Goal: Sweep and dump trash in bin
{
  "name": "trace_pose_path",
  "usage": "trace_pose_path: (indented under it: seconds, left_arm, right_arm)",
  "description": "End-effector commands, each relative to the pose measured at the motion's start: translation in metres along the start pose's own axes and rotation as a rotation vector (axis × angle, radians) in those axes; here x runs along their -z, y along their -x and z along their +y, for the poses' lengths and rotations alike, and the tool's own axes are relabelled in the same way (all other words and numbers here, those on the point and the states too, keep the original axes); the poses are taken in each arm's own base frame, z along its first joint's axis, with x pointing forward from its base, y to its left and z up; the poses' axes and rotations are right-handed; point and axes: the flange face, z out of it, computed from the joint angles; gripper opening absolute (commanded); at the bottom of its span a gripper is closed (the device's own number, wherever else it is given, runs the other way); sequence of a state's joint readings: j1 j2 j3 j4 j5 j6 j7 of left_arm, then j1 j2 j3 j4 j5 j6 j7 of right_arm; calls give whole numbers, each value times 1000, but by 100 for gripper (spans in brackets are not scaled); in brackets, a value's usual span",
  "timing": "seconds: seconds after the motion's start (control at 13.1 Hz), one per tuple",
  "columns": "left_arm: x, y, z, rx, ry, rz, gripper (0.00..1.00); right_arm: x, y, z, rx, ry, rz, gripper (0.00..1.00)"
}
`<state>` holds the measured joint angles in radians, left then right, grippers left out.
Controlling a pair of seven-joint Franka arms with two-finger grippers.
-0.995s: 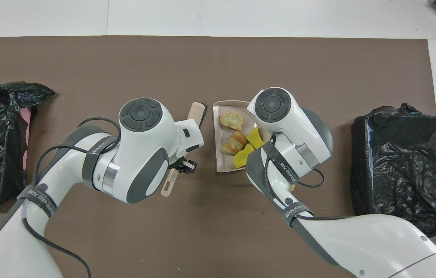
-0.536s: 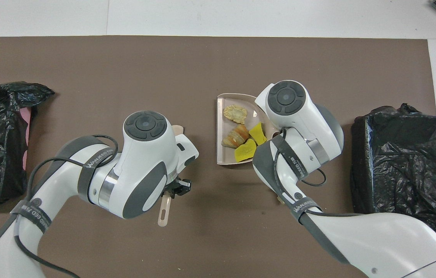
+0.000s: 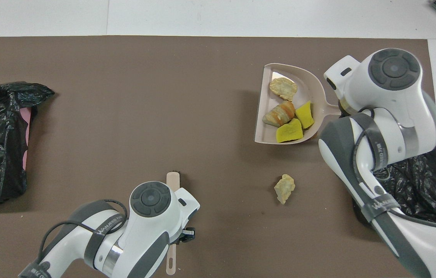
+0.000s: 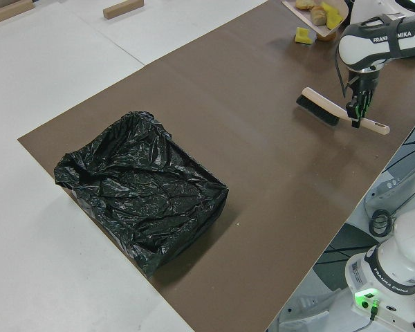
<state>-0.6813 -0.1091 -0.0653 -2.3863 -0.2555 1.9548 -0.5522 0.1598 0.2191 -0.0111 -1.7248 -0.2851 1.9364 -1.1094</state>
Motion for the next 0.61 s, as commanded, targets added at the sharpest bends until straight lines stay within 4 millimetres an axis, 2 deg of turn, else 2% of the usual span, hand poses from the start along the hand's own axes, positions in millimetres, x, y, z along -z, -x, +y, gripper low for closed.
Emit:
trace_pose_path:
  seconds: [0.0,0.23,0.38,0.54]
  left_arm:
    - [-9,33,-4,19,48,20,0]
    - [-15,38,0,78,67,4,0]
    - [-29,46,2,82,73,1,0]
    - [-28,41,1,103,100,9,0]
  right_arm:
    - [35,35,-14,-24,-12,13,0]
    - [72,89,-27,-63,-13,-1,0]
    - [75,132,-41,-67,-32,-19,0]
    - [67,170,-59,-77,-47,-67,0]
